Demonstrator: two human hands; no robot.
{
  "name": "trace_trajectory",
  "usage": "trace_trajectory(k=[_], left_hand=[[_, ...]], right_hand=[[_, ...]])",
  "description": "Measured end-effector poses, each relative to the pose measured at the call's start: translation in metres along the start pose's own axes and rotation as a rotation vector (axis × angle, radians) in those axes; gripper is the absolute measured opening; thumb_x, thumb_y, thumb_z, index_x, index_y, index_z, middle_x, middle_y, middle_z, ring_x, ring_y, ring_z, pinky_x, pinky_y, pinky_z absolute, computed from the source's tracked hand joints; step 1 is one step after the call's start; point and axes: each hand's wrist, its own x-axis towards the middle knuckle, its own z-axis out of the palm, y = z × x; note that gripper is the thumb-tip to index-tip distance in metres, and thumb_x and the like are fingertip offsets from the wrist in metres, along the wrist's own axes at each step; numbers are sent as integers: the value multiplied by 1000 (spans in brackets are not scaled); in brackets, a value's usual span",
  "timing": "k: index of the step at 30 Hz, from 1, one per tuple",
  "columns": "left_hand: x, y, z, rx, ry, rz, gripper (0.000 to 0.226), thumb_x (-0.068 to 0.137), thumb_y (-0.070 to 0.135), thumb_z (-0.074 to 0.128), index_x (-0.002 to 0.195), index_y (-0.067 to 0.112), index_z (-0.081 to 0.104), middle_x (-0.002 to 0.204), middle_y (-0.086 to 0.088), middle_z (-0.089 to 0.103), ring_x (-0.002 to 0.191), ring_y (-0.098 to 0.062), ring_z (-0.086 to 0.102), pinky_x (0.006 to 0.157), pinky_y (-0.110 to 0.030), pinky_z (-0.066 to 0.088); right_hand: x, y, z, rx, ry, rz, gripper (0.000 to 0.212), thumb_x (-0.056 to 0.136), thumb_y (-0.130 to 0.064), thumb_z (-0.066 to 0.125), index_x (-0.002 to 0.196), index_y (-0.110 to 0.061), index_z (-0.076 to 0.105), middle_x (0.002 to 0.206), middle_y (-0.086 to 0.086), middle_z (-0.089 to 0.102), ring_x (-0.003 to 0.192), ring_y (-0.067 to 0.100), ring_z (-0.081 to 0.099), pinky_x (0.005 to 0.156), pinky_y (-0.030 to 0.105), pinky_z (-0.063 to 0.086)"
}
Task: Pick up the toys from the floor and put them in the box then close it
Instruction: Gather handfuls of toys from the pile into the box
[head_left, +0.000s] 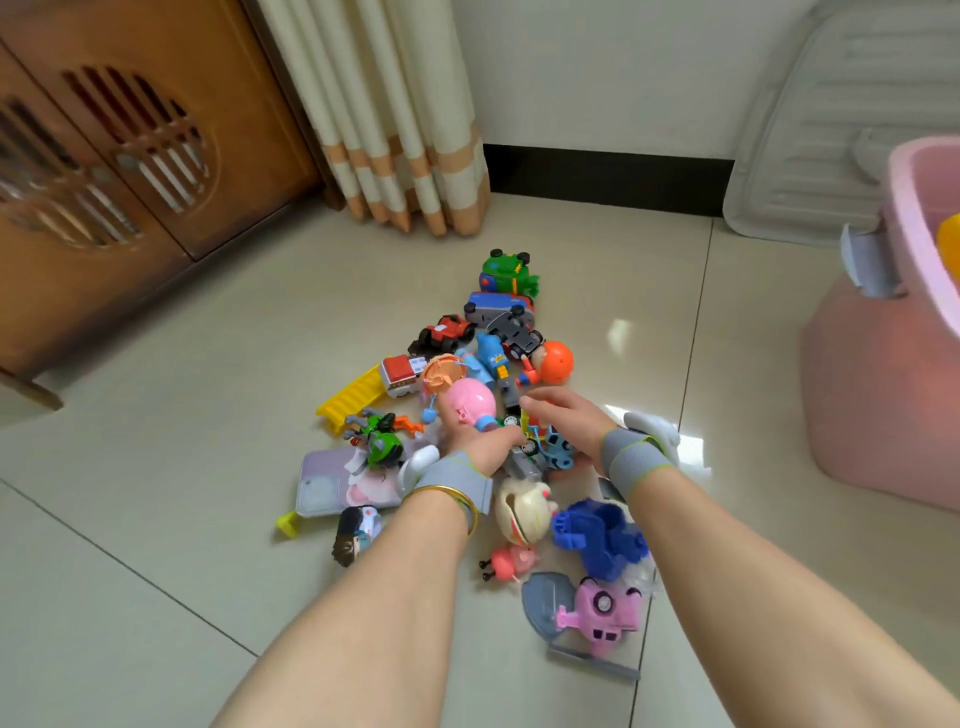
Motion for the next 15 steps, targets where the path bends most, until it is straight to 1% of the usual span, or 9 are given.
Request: trace_trajectory(k=[3, 5, 7, 8, 9, 11, 13, 14, 15], left_hand=[[-3, 7, 3, -109, -82, -60, 122, 68, 15, 69, 145, 43, -22, 141, -6, 34, 118, -36, 49, 95, -57, 49], [11, 4, 9, -162, -111, -87, 126, 58, 14, 68, 141, 52, -20, 135, -6, 38, 113, -37, 52, 88, -62, 50], [42, -5, 24, -180, -84, -65, 130, 39, 19, 66, 136, 60, -11, 136, -10, 43, 111, -40, 56, 86, -59, 52], [57, -11, 31, -196, -66, -53, 130, 34, 20, 65, 135, 61, -5, 133, -11, 46, 108, -41, 59, 84, -58, 53], [62, -12, 35, -209, -55, -41, 130, 33, 19, 64, 136, 60, -2, 130, -13, 48, 106, -41, 60, 83, -57, 54], [54, -7, 35, -220, -56, -42, 130, 36, 12, 59, 139, 57, -7, 126, -14, 46, 105, -40, 60, 83, -56, 55], [27, 9, 26, -230, -56, -16, 129, 38, 10, 56, 140, 56, -10, 130, -15, 43, 108, -40, 58, 84, -56, 55], [8, 20, 20, -217, -52, 8, 129, 39, 10, 55, 142, 53, -10, 133, -16, 41, 111, -39, 56, 87, -54, 55], [-5, 31, 16, -210, -46, 44, 128, 41, 9, 55, 145, 48, -10, 136, -16, 39, 114, -38, 54, 90, -51, 54]], right_hand=[[1, -3, 0, -52, -41, 2, 38, 91, -40, 57, 123, -21, 60, 121, 2, 59, 108, 18, 52, 86, 28, 38], [0, -6, 2, -110, -40, -1, 36, 92, -38, 56, 122, -18, 61, 111, 2, 56, 100, 18, 50, 81, 27, 39], [0, -8, 5, -141, -1, -22, 34, 93, -35, 56, 118, -14, 64, 108, 5, 58, 99, 21, 52, 78, 27, 39], [-1, -9, 6, -134, 17, -26, 33, 93, -34, 56, 116, -13, 65, 106, 6, 58, 97, 20, 51, 76, 26, 39], [-3, -10, 7, -120, 30, -25, 32, 93, -32, 55, 115, -12, 66, 105, 5, 58, 95, 19, 50, 76, 26, 39], [-6, -12, 6, -103, 41, -14, 31, 93, -30, 55, 115, -11, 66, 102, 4, 60, 96, 18, 50, 82, 28, 44], [-10, -18, 2, -83, 36, -7, 28, 93, -30, 55, 111, -13, 67, 89, 0, 59, 99, 25, 55, 96, 39, 48], [-12, -23, -2, -66, 34, -7, 23, 93, -30, 56, 104, -15, 67, 86, 2, 57, 101, 30, 58, 97, 46, 48], [-15, -29, -7, -45, 31, -15, 17, 92, -31, 57, 96, -17, 66, 88, 5, 57, 100, 34, 60, 93, 51, 51]])
